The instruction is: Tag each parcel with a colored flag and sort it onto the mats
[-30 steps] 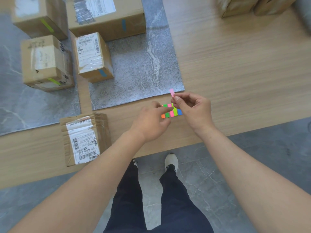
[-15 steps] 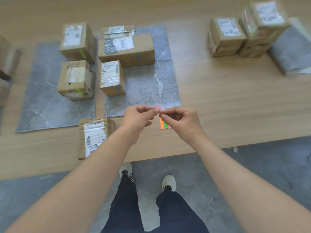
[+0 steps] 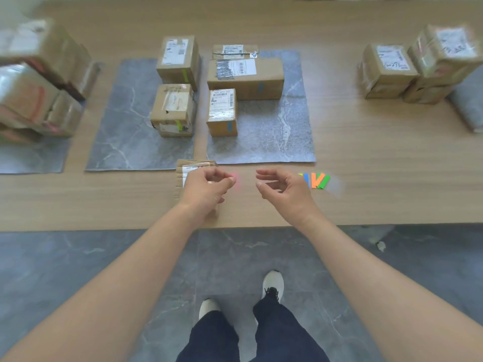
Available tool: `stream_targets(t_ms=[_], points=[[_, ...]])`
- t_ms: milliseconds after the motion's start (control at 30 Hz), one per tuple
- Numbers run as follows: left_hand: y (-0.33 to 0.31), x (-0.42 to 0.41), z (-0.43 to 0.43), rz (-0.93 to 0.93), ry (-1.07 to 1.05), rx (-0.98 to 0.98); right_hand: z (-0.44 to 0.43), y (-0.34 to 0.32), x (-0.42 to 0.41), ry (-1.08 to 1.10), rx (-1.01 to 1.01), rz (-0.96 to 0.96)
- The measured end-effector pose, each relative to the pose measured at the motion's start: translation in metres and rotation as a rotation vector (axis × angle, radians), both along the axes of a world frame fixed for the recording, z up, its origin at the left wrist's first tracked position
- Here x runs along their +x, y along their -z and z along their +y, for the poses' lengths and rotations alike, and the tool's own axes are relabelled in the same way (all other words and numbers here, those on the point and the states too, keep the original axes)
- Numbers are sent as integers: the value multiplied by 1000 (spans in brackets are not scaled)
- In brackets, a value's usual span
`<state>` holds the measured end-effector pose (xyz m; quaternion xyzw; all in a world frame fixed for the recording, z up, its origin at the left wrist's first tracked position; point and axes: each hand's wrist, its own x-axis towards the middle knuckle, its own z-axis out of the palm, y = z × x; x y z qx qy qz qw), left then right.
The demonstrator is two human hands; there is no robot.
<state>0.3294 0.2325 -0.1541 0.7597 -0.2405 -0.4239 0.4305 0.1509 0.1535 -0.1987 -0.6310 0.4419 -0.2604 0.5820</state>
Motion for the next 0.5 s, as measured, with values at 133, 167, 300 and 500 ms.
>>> stream_targets(t_ms=[133,167,300,500], points=[[11,24,40,-19,-12,-2,33,6,19,13,-39,65],[15,29,49,-29,-15,-4,42,6,23,12,-50,86],[28,39,81,-45,-8,20,77,8,34,9,-79,160],[47,42,99,-80,-37,58,98,10,47,-66,-207,233]])
